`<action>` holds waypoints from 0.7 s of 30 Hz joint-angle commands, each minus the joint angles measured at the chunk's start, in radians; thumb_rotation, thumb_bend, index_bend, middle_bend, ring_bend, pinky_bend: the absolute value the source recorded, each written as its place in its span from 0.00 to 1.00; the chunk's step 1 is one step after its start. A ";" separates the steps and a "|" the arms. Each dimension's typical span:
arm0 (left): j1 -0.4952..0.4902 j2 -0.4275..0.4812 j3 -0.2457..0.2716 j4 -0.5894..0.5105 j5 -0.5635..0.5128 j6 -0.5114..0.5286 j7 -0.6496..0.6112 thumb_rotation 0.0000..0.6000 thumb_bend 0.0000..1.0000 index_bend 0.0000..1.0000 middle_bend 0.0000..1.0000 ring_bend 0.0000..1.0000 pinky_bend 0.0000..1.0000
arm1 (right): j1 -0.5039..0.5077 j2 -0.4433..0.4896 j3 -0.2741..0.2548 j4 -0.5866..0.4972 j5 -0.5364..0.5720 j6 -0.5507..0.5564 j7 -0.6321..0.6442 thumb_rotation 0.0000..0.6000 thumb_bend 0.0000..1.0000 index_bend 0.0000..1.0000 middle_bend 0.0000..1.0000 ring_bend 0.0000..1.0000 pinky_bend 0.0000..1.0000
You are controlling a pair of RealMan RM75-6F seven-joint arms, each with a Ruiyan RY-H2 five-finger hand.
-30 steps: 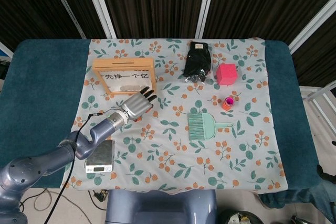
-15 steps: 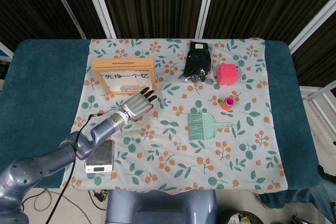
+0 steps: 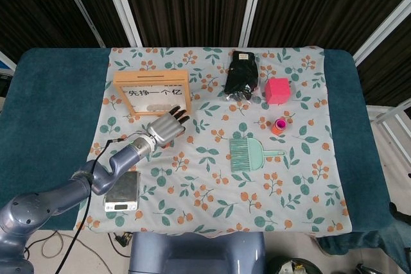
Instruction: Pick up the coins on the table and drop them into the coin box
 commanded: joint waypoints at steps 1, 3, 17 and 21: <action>0.002 0.002 -0.001 -0.003 -0.003 0.000 0.001 1.00 0.20 0.52 0.12 0.00 0.00 | 0.000 0.000 0.000 0.000 0.001 0.000 -0.001 1.00 0.39 0.19 0.08 0.04 0.00; 0.004 0.005 -0.002 -0.006 -0.005 0.000 0.005 1.00 0.20 0.52 0.12 0.00 0.00 | 0.001 0.000 0.000 -0.001 0.003 -0.001 -0.002 1.00 0.39 0.19 0.08 0.04 0.00; 0.007 0.016 -0.013 -0.023 -0.029 -0.010 0.045 1.00 0.20 0.52 0.12 0.00 0.00 | 0.001 0.001 0.001 -0.003 0.009 0.001 -0.003 1.00 0.39 0.19 0.08 0.04 0.00; 0.007 0.012 -0.014 -0.022 -0.032 -0.012 0.052 1.00 0.20 0.52 0.12 0.00 0.00 | 0.001 0.001 0.001 -0.004 0.010 0.001 -0.003 1.00 0.39 0.19 0.08 0.04 0.00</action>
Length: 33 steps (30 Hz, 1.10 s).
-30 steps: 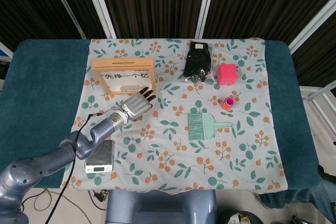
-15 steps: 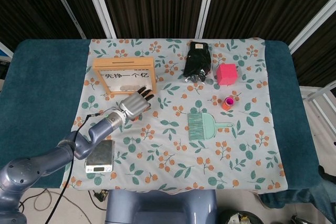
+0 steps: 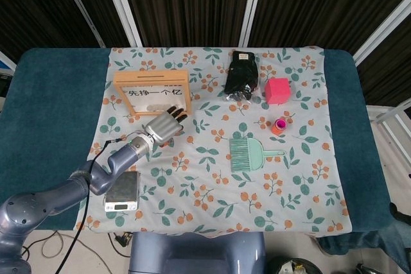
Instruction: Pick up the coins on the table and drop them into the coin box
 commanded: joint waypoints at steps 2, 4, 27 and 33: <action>-0.001 -0.004 0.000 0.002 -0.002 -0.005 0.003 1.00 0.20 0.52 0.12 0.00 0.00 | 0.000 0.001 -0.001 0.001 0.000 0.001 -0.004 1.00 0.39 0.19 0.08 0.04 0.00; -0.002 -0.006 0.002 0.004 0.000 -0.007 0.006 1.00 0.20 0.52 0.12 0.00 0.00 | 0.001 0.001 -0.004 0.003 -0.005 0.004 -0.013 1.00 0.39 0.19 0.08 0.04 0.00; 0.001 -0.037 0.006 0.043 0.001 -0.007 0.022 1.00 0.20 0.51 0.12 0.00 0.00 | -0.001 0.005 -0.002 -0.003 0.003 -0.002 -0.001 1.00 0.39 0.19 0.08 0.04 0.00; 0.002 -0.045 0.010 0.051 0.001 -0.013 0.029 1.00 0.20 0.51 0.12 0.00 0.00 | -0.001 0.008 -0.002 -0.006 0.005 -0.005 0.001 1.00 0.39 0.19 0.09 0.05 0.00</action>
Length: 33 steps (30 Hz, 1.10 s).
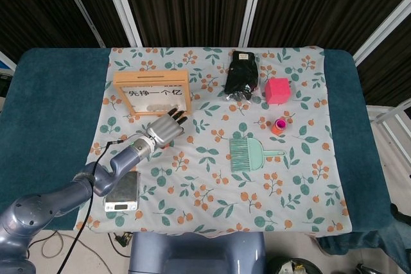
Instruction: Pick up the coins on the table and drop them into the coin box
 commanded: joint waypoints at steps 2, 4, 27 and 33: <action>-0.001 -0.001 0.001 -0.002 0.001 -0.001 0.003 1.00 0.22 0.52 0.12 0.00 0.00 | 0.000 0.002 0.000 -0.002 0.003 -0.003 0.002 1.00 0.39 0.19 0.11 0.07 0.00; -0.002 0.000 0.000 -0.004 0.001 -0.003 0.005 1.00 0.27 0.54 0.12 0.00 0.00 | 0.001 0.003 0.000 -0.003 0.006 -0.007 0.003 1.00 0.39 0.20 0.11 0.08 0.00; 0.007 0.022 -0.026 -0.056 -0.062 -0.009 0.139 1.00 0.68 0.64 0.14 0.00 0.00 | 0.004 0.007 -0.002 -0.006 0.015 -0.017 0.006 1.00 0.39 0.25 0.11 0.08 0.00; 0.011 0.045 -0.032 -0.100 -0.093 -0.019 0.173 1.00 0.70 0.65 0.15 0.00 0.00 | 0.006 0.009 -0.003 -0.007 0.016 -0.017 0.003 1.00 0.39 0.26 0.11 0.08 0.00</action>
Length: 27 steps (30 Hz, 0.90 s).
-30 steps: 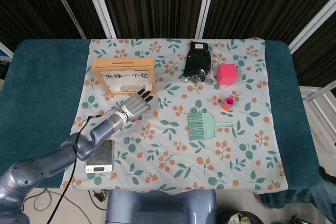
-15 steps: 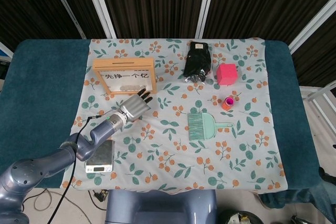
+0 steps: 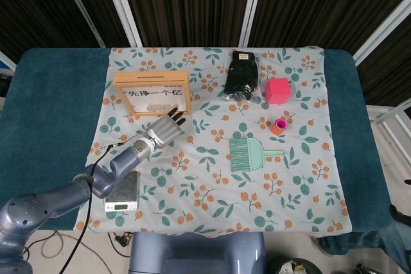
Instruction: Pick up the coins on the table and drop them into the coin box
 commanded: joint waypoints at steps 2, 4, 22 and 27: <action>0.004 0.021 -0.011 -0.041 -0.024 -0.005 0.005 1.00 0.70 0.65 0.15 0.00 0.00 | 0.001 0.000 -0.001 -0.001 0.004 0.001 -0.003 1.00 0.39 0.26 0.11 0.08 0.00; 0.004 0.035 -0.015 -0.065 -0.033 -0.005 0.007 1.00 0.71 0.65 0.15 0.00 0.00 | 0.001 0.000 -0.001 -0.001 0.004 0.001 -0.003 1.00 0.39 0.26 0.11 0.08 0.00; -0.010 0.242 -0.078 -0.494 -0.074 0.039 -0.017 1.00 0.71 0.65 0.15 0.00 0.00 | 0.005 -0.001 -0.002 0.000 0.010 0.007 -0.011 1.00 0.39 0.26 0.11 0.08 0.00; -0.038 0.269 -0.119 -0.555 -0.069 0.068 -0.010 1.00 0.71 0.66 0.15 0.00 0.00 | 0.004 -0.001 -0.001 0.001 0.011 0.007 -0.009 1.00 0.39 0.26 0.11 0.08 0.00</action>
